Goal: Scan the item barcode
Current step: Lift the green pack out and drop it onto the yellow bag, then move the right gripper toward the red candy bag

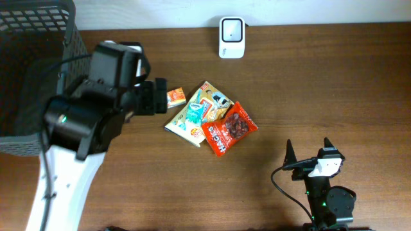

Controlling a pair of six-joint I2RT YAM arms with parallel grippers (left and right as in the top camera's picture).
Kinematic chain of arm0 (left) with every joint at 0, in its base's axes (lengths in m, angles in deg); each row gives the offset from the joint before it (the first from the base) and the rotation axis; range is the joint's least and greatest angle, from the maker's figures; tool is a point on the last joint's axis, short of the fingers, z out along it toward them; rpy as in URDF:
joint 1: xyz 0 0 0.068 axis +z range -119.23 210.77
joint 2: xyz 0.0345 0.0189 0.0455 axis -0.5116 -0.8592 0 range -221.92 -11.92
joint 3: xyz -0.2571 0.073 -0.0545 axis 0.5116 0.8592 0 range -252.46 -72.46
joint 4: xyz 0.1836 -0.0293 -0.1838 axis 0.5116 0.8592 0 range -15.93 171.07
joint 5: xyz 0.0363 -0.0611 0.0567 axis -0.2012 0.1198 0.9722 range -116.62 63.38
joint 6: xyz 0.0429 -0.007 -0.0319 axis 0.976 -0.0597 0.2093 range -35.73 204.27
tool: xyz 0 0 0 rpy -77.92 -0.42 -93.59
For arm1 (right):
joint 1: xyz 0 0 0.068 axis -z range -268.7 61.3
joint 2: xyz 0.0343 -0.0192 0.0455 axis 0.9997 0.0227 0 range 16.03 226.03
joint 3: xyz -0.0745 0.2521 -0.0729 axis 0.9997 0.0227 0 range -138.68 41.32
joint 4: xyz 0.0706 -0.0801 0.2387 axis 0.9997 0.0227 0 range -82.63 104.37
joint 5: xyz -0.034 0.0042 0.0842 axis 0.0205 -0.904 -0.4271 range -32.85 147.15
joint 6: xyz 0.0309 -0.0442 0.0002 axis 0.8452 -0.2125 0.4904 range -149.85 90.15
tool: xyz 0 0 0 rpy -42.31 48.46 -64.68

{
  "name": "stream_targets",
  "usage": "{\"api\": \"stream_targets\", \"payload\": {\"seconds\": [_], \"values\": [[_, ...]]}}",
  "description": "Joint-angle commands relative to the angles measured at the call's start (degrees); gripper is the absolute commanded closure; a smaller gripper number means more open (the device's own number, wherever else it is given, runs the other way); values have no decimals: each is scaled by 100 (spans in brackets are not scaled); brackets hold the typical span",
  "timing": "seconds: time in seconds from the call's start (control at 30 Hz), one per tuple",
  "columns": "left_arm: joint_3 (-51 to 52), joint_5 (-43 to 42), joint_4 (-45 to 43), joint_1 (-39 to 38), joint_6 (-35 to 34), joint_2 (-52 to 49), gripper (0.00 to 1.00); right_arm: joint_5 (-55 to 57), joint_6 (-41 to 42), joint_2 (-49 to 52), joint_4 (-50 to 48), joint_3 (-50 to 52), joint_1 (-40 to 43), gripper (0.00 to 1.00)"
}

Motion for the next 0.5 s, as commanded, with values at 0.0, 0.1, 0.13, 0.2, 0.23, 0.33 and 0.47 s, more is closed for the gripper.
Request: {"api": "stream_targets", "payload": {"seconds": [0.0, 0.1, 0.13, 0.2, 0.23, 0.33, 0.47], "values": [[22, -638, 321, 26, -79, -417, 1, 50, 59, -26, 39, 31, -37, 2], [22, -636, 704, 26, -79, -629, 1, 50, 59, -26, 42, 31, -37, 2], [22, -636, 758, 26, -79, -645, 1, 50, 57, -26, 42, 31, -37, 2], [22, -634, 883, 26, -79, -654, 1, 50, 57, -26, 39, 31, -37, 2], [22, -634, 975, 26, -79, -651, 1, 50, 59, -26, 39, 31, -37, 2], [22, -632, 1071, 26, -79, -654, 1, 50, 57, -26, 39, 31, -37, 2], [24, -627, 1043, 26, -79, -656, 1, 50, 57, -26, 39, 31, -37, 2]]}}
